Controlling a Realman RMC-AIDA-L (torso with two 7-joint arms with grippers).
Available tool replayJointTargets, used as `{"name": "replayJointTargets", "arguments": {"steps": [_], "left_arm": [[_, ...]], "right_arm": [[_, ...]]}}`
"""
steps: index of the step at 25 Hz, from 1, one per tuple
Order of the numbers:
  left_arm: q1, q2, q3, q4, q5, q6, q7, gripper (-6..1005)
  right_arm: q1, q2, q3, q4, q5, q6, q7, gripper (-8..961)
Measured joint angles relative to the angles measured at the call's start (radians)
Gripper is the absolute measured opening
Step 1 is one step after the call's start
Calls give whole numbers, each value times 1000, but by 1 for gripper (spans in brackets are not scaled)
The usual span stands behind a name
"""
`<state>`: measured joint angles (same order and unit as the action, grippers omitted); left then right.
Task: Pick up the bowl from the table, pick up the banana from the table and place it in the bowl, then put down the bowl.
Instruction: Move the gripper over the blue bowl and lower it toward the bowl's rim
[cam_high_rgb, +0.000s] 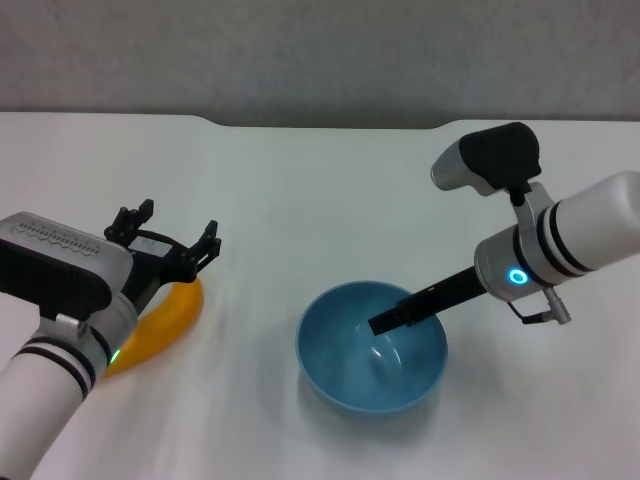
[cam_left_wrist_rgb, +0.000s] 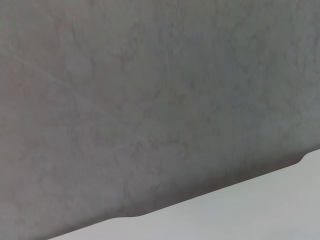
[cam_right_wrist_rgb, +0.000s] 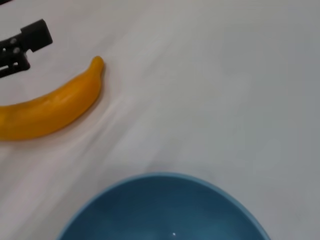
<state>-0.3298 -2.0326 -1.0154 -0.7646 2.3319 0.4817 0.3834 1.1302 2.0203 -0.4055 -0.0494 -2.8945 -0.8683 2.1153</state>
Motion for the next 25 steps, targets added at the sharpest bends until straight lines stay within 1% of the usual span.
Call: {"name": "replayJointTargets", "arguments": {"steps": [5,13,18,23,25], "left_arm": [[0,0,0,1,-2,0,-1,890],[0,0,0,7,-5,0,-3,890],[0,0,0,8,-5,0,-3,891],[0,0,0,9,-5,0,-3,891],[0,0,0,9,-5,0,-3,891]], "right_arm": [[-18,0,-3,2,0,9,-3,646],[-24,1,1,0,1,44,-27,640],[-29,4,6,25,3,121,-42,636],[-30,5,8,44,3,145,-51,393],[-30,5,14,45,5,148,-56,252]]}}
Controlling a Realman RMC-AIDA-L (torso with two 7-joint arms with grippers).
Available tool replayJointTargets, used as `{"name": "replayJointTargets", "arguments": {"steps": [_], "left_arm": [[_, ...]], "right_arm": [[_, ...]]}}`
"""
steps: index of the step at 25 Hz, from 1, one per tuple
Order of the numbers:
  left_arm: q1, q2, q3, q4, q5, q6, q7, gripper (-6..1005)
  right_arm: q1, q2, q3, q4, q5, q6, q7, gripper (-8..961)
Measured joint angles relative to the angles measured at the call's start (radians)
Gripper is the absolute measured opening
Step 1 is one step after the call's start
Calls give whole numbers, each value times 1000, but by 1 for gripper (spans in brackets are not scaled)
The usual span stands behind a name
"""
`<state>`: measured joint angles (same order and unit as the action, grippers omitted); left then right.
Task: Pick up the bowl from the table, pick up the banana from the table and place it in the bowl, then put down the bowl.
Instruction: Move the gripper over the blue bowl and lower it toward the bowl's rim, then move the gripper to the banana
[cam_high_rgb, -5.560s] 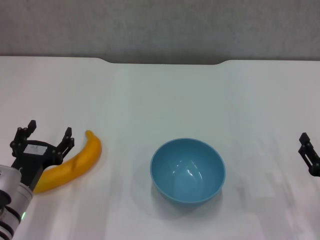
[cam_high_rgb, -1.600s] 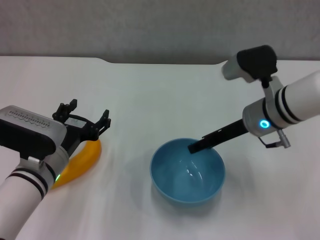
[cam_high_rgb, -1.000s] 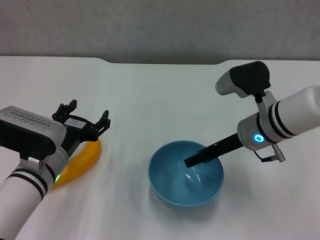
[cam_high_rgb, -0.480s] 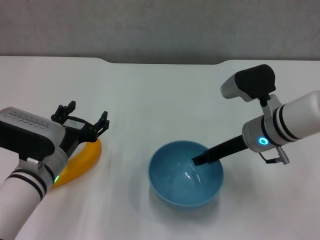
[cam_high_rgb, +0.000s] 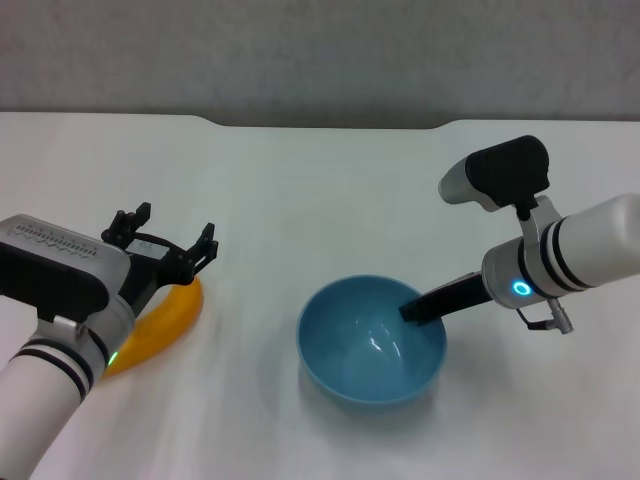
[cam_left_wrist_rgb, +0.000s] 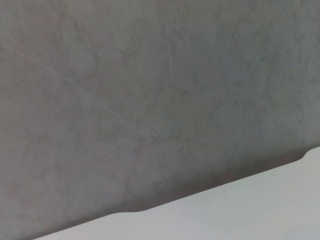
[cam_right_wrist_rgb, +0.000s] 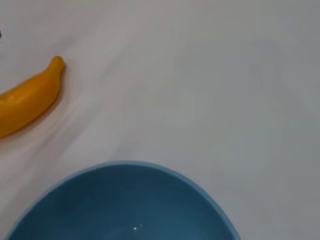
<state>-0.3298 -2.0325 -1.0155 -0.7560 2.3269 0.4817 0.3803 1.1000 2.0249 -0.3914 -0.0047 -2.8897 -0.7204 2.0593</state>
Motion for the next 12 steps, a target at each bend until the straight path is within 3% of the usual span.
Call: {"name": "replayJointTargets", "arguments": {"steps": [1,6,12], "left_arm": [[0,0,0,0,0,0,0,891],[1,0,0,0,0,0,0,891],[6,0,0,-23,0,-21,-2,891]], "right_arm": [[0,0,5,0,0,1,-2,182],[0,0,50,10,1,12,-31,27],[-31,-4,105,1,1,13,-68,30]]}}
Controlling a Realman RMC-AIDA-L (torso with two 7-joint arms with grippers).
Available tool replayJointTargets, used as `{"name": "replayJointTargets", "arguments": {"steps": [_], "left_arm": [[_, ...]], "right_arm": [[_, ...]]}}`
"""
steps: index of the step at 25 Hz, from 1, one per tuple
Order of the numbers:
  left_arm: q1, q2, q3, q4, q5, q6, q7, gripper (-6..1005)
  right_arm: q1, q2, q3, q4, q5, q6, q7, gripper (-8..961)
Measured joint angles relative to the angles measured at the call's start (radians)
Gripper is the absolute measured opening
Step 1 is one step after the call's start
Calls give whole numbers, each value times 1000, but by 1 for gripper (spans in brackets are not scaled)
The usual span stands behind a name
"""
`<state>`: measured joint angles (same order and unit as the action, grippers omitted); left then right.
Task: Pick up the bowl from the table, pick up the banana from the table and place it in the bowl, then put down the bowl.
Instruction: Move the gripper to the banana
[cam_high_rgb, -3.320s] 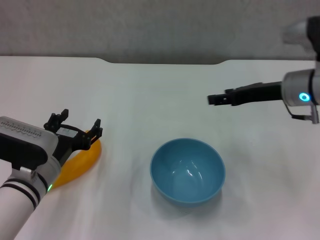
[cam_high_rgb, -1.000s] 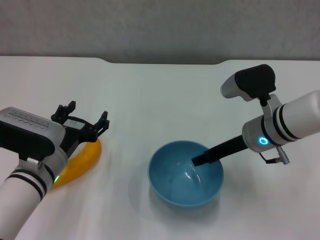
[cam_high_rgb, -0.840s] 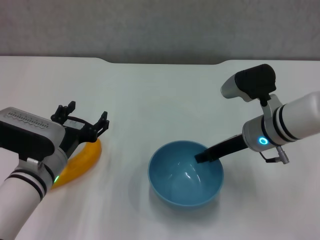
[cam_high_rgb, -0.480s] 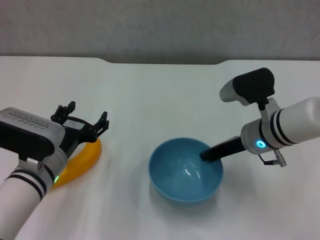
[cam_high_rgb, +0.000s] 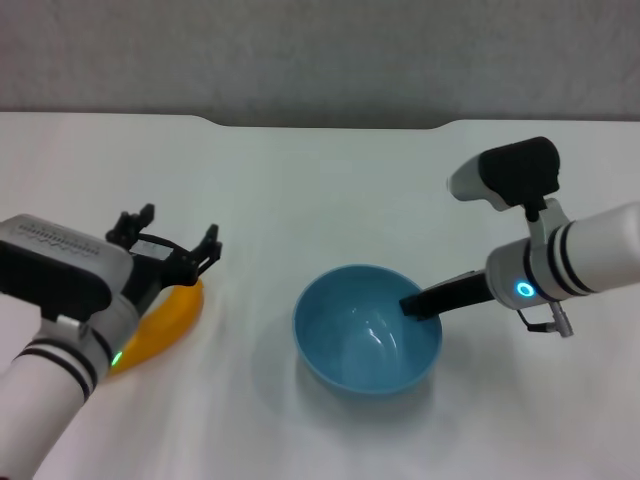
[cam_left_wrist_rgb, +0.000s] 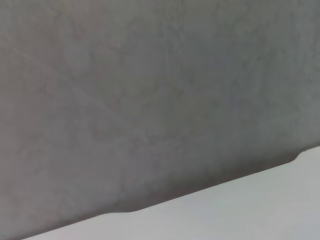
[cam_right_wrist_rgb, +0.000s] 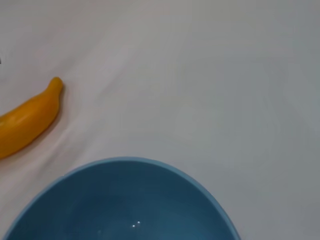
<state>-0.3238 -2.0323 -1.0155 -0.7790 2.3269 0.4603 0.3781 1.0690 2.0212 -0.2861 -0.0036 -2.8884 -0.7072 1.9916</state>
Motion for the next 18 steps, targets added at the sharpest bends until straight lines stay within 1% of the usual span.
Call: {"name": "replayJointTargets", "arguments": {"steps": [4,5,6,8,9,10,11,13,14,18], "left_arm": [[12,1,-10,-72,-1,-50,-2,890],[12,1,-10,-72,-1,-50,-2,890],[20,6,-35,-133,-2,-108,-1,890],[20,8,-59,-163,-3,-161,4,890],[21,9,-81,-183,-3,-205,6,890],[21,11,-140,-227,-3,-309,9,890],[21,11,-140,-227,-3,-309,9,890],[19,13,-224,-284,0,-459,10,890],[16,13,-261,-308,2,-528,14,890],[-6,13,-386,-367,5,-726,65,891]], "right_arm": [[-22,-2,48,-7,0,-7,-37,31],[-24,-2,52,-8,0,-9,-42,32],[-27,-2,54,-10,0,-10,-45,32],[-32,-3,61,-12,0,-10,-55,33],[-35,-3,68,-13,0,-11,-64,34],[-43,-5,85,-15,0,-15,-83,34],[-46,-5,93,-23,0,-24,-89,35],[-51,-6,103,-36,0,-34,-94,36],[-64,-6,123,-76,1,-74,-102,36],[-85,-5,151,-114,26,-121,-131,38]]}}
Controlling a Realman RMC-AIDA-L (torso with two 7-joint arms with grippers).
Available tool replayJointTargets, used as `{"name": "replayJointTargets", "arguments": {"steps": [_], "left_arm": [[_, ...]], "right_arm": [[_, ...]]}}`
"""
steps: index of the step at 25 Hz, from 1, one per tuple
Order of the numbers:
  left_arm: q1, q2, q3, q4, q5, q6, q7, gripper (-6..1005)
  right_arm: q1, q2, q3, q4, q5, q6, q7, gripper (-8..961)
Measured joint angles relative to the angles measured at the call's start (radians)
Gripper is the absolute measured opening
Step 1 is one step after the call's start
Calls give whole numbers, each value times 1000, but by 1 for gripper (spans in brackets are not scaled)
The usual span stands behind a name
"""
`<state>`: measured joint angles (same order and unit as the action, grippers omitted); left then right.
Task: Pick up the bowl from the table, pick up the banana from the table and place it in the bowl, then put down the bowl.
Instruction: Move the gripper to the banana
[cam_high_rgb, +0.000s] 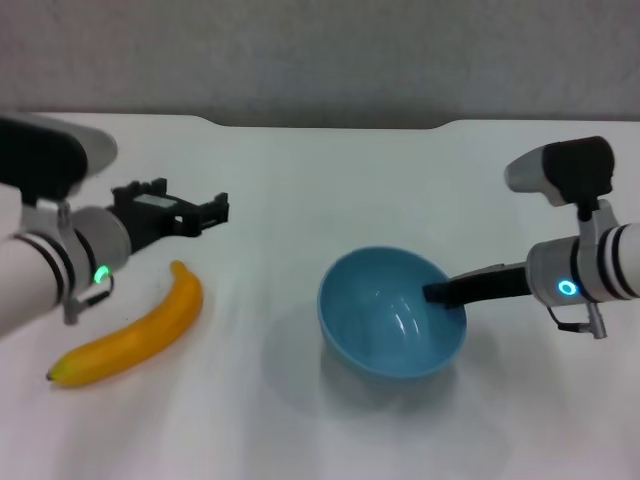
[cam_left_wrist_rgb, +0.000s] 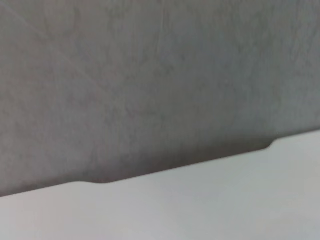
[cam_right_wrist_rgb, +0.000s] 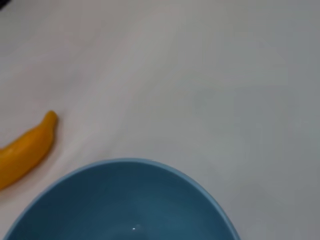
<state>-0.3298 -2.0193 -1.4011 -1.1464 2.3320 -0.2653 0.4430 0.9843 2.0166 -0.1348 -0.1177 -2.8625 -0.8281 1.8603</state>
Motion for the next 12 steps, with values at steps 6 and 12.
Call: {"name": "replayJointTargets", "arguments": {"steps": [6,12], "left_arm": [[-63,2,-177,-14,40,-298,79,890],[-113,4,-213,-3,186,-504,132,888]], "right_arm": [[-15,-1,3,-69,34,-67,-15,40],[-30,1,6,-132,36,-114,-8,43]]}}
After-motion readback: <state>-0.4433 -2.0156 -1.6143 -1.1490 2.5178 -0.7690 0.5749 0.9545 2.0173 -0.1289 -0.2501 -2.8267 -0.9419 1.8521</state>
